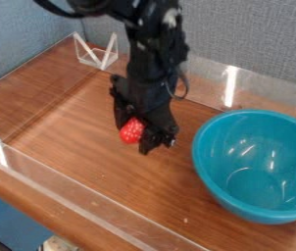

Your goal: Remove the strawberry from inside the blue bowl and put it on the table

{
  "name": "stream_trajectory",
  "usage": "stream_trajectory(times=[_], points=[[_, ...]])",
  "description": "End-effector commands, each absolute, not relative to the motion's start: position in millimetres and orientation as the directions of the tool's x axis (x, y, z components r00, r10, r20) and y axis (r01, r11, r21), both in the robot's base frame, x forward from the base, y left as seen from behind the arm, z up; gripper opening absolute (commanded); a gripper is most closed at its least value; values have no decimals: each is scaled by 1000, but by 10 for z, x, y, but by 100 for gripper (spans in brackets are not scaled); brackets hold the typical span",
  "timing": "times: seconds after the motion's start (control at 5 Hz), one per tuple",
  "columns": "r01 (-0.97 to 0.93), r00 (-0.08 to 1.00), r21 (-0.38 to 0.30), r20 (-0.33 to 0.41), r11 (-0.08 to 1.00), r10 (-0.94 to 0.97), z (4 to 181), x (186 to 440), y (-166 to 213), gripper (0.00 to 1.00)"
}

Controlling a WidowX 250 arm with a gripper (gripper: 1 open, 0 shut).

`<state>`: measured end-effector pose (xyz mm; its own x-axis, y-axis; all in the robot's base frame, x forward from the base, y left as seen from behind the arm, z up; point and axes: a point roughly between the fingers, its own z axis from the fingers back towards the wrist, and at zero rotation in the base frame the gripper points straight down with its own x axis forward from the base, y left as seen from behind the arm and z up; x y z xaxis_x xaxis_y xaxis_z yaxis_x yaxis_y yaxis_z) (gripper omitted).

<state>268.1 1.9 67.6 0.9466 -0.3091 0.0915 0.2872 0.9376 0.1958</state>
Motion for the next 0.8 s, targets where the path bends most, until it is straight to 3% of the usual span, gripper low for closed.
stream_trajectory(times=[0.0,0.2,0.4,0.6], points=[[199,963,196,140,960,-228,660,2911,39,0],[141,977,182,136,973,-166,517,3009,30,0],[79,986,184,133,980,-104,493,2998,130,0],[13,991,185,132,983,-38,471,2990,241,100]])
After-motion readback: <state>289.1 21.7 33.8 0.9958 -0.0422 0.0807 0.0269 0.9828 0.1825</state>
